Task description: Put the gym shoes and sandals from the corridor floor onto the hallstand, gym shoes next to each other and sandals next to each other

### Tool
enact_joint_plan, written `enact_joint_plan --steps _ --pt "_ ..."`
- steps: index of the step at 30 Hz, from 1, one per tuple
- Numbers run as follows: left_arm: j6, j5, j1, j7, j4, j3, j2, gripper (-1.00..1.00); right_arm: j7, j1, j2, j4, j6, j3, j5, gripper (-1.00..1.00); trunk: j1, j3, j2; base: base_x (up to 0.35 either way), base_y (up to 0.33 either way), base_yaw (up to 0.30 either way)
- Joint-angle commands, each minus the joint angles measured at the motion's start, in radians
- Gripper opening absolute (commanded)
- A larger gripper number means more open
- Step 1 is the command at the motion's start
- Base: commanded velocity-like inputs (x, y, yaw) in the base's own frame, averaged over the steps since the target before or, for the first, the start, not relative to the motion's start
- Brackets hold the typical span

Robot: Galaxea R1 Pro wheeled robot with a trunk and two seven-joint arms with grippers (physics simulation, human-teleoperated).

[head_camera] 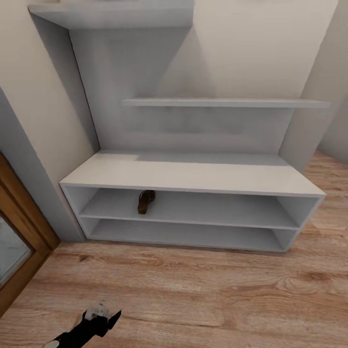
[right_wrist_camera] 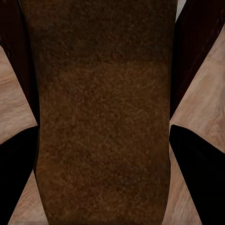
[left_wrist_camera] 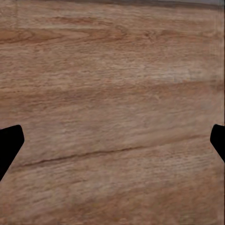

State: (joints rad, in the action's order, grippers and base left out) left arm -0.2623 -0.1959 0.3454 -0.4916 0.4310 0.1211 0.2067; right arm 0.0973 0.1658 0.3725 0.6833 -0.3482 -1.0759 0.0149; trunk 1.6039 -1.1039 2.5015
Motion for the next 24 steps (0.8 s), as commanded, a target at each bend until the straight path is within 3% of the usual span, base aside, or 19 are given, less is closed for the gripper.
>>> enact_joint_plan --steps 1,2,3,7,10,13,17,24 --pt "-0.01 -0.024 -0.008 -0.027 -0.001 0.008 0.01 1.0 0.01 0.001 0.0 -0.001 -0.003 -0.006 0.002 -1.0 0.0 -0.001 0.0 -0.012 0.0 0.0" --pt "-0.017 -0.037 -0.016 -0.05 -0.001 0.008 0.018 1.0 0.01 0.001 -0.001 -0.001 -0.003 -0.006 0.002 -1.0 0.0 -0.001 0.0 -0.009 0.0 0.0" --pt "-0.044 -0.085 -0.039 -0.119 -0.002 0.008 0.047 1.0 0.01 0.001 -0.001 -0.001 -0.003 -0.006 0.002 -1.0 0.0 -0.001 0.0 -0.004 0.0 0.0" --pt "-0.065 -0.123 -0.056 -0.165 -0.022 0.008 0.068 1.0 0.01 0.001 -0.001 -0.001 -0.003 -0.006 0.002 -1.0 0.0 -0.001 0.0 -0.002 0.0 0.0" --pt "-0.068 -0.131 -0.059 -0.169 -0.037 0.008 0.069 1.0 0.011 0.001 -0.006 0.0 -0.005 -0.006 0.003 -1.0 0.0 -0.001 0.0 0.0 0.0 0.0" --pt "-0.069 -0.133 -0.06 -0.169 -0.042 0.008 0.069 1.0 0.01 0.001 -0.035 0.006 -0.007 -0.005 0.004 -1.0 0.0 -0.001 0.0 0.0 0.0 0.0" --pt "-0.07 -0.135 -0.06 -0.173 -0.043 0.009 0.069 1.0 0.01 0.001 -0.051 0.009 -0.009 -0.006 0.004 -1.0 0.0 -0.001 0.0 -0.047 0.033 0.0" --pt "-0.069 -0.135 -0.06 -0.176 -0.042 0.009 0.068 1.0 0.01 0.001 -0.052 0.009 -0.009 -0.006 0.003 -1.0 0.0 -0.001 0.0 -0.251 0.177 0.0"
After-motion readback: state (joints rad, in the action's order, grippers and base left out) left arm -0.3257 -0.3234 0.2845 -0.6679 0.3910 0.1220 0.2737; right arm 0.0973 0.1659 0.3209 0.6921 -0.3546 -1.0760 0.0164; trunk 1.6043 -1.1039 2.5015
